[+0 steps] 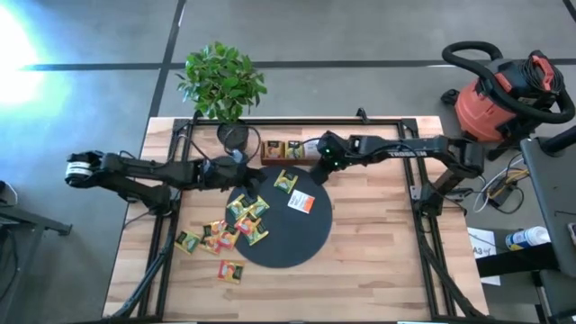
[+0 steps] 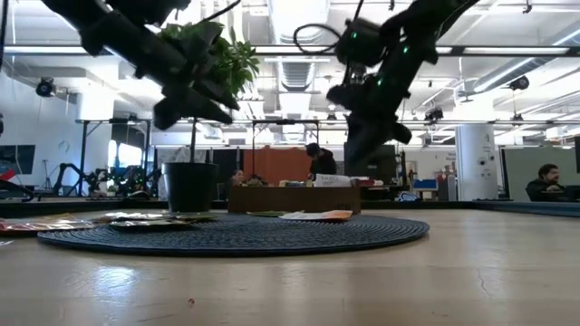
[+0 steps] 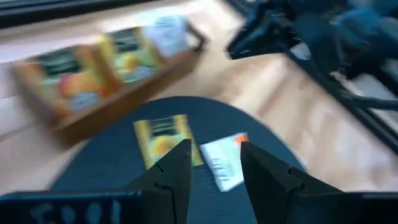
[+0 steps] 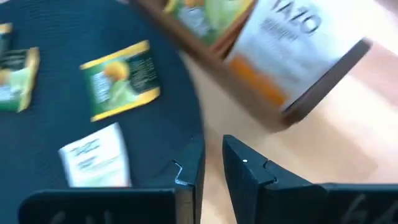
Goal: Pick & Place Tea
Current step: Put the yellow tea bag into the middle slot of the wooden organizer
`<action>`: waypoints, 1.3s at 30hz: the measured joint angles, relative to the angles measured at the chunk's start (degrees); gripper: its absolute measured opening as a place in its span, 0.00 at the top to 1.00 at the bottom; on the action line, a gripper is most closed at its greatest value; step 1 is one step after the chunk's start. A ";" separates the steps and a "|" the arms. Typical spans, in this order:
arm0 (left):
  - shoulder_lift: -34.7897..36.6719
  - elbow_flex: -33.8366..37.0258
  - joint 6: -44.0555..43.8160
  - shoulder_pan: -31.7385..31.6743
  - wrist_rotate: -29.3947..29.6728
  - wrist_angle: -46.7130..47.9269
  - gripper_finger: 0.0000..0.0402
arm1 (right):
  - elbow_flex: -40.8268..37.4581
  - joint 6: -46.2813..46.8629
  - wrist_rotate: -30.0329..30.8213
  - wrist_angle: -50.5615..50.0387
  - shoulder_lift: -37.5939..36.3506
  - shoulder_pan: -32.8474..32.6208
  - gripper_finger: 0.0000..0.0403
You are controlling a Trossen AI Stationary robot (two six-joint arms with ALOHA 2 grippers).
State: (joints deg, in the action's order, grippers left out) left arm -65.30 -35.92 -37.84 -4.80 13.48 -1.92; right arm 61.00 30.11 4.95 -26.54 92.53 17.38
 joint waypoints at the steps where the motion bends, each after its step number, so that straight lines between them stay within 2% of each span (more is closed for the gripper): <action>1: -0.97 0.00 0.76 0.00 -1.69 -1.83 0.72 | -0.18 1.01 -1.05 -0.19 -0.70 -0.62 0.87; 4: -4.29 -0.32 2.31 0.04 -6.18 -5.19 0.72 | -0.94 5.37 -4.81 -0.08 -2.30 -2.53 0.86; 8: -8.74 -1.01 3.99 0.72 -11.16 -8.05 0.72 | -1.37 9.29 -5.57 1.37 -2.55 -5.98 0.79; 14: -16.11 -1.01 3.85 2.93 -11.36 -10.63 0.72 | -2.18 17.19 -8.00 12.83 1.38 -8.51 0.67; 19: -20.73 -0.98 0.55 3.58 -7.04 -10.99 0.72 | -2.22 22.59 -5.88 18.26 6.76 -8.18 0.61; 26: -24.83 -2.70 -1.30 3.39 1.60 -10.74 0.72 | -1.14 24.32 -4.68 19.92 13.37 -7.10 0.61; 39: -31.70 -4.22 -1.65 3.26 1.96 -10.50 0.72 | 4.00 21.99 0.90 19.12 18.94 -6.16 0.61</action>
State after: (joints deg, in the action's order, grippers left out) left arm -97.01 -40.14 -39.49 -1.54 15.44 -12.42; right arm 65.01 52.09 5.84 -7.42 111.47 11.22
